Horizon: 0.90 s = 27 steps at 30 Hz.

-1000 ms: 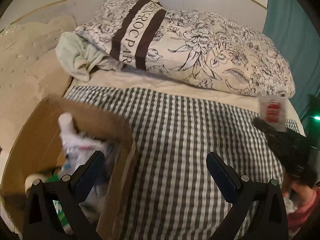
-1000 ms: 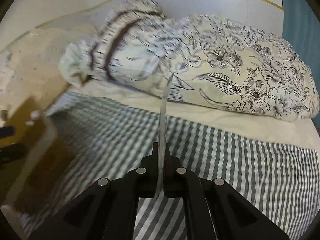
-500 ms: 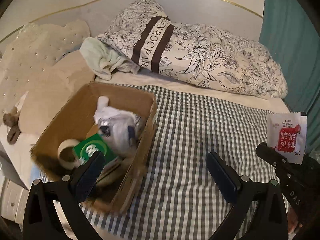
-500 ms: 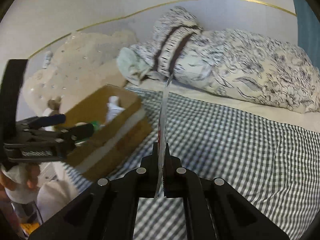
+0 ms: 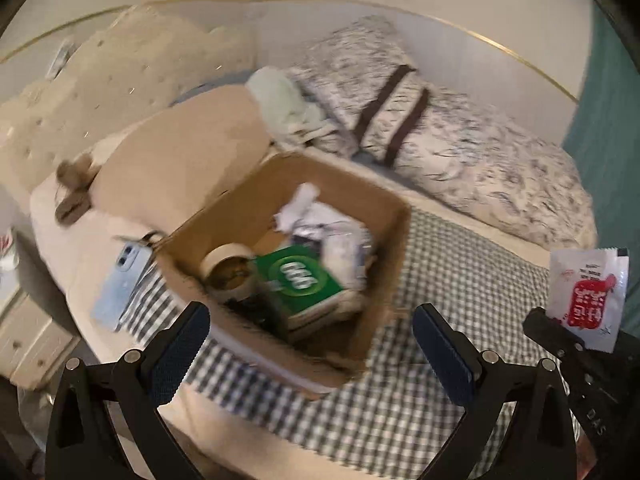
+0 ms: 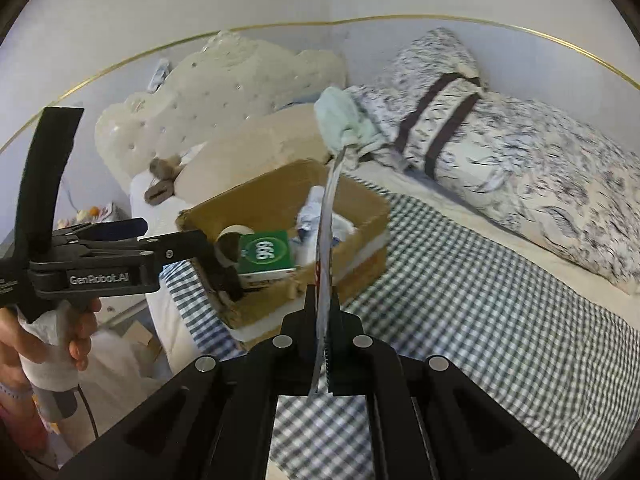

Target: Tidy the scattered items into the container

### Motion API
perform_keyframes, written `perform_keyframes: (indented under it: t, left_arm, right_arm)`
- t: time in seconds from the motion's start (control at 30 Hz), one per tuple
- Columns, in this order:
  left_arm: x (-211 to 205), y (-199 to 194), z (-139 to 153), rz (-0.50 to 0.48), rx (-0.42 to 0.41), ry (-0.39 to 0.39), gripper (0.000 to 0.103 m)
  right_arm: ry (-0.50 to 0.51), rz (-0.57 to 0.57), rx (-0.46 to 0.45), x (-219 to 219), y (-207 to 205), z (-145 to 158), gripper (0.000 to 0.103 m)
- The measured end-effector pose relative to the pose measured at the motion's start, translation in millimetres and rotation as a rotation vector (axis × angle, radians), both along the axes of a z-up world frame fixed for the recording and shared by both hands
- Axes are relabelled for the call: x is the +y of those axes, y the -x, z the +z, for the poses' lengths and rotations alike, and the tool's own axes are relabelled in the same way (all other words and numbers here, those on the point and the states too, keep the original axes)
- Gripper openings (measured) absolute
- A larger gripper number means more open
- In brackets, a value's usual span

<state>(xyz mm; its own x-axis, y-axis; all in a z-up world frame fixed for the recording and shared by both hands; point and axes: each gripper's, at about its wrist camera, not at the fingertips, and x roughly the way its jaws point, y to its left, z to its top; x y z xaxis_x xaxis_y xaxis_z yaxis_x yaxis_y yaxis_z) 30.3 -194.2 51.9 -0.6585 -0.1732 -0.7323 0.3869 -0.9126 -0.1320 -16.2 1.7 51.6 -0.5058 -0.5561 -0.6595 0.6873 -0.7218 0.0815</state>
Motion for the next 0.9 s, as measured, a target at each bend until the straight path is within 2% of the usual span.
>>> perform_keyframes:
  t: [0.13,0.33,0.43,0.47,0.5,0.53,0.57,0.67,0.77,0.83,0.9]
  left_arm:
    - [-35.4,6.7,-14.5,-0.007,-0.035,0.003,0.103]
    - [-83.4,33.3,-20.7,-0.042,-0.031,-0.010,0.103]
    - [-98.3,49.6,-20.4,-0.063,-0.036,0.044,0.103]
    - [-100.6,53.9,-20.4,-0.070,-0.034,0.058,0.103]
    - [-102.3,58.4,-20.2,-0.082,-0.029,0.068,0.103]
    - [-103.5,63.1,-20.3,-0.084,-0.028,0.084,0.103]
    - [-103.8,67.4,-20.4,-0.086,-0.026,0.100,0.103]
    - [-98.1,74.4,-19.0,-0.132,-0.004,0.108,0.103]
    - [-79.2,79.3,-15.4,-0.159,0.001,0.149,0.103]
    - [-64.1,79.8,-11.7,-0.190,0.019,0.149,0.103]
    - [-48.6,79.4,-8.8,-0.222,0.043,0.130,0.103]
  right_arm:
    - [-0.029,-0.003,-0.019,-39.7,13.9,-4.4,0.002]
    - [-0.049,-0.044,-0.028,-98.1,45.9,-5.2,0.002]
    - [-0.041,-0.047,-0.033,-122.2,65.9,-9.5,0.002]
    - [-0.040,-0.052,-0.047,-128.9,73.4,-12.9,0.012]
    - [-0.045,-0.062,-0.073,-134.4,80.0,-16.7,0.054]
    - [-0.051,-0.083,-0.099,-138.3,86.1,-20.5,0.076]
    - [-0.040,-0.117,-0.095,-137.8,89.0,-21.9,0.092]
    - [0.055,-0.177,-0.013,-116.6,86.9,-18.6,0.092]
    - [0.095,-0.252,-0.024,-85.0,88.4,-15.6,0.092]
    - [0.099,-0.326,-0.049,-56.9,90.0,-13.3,0.092]
    - [0.063,-0.438,-0.040,-28.5,88.0,-11.8,0.097]
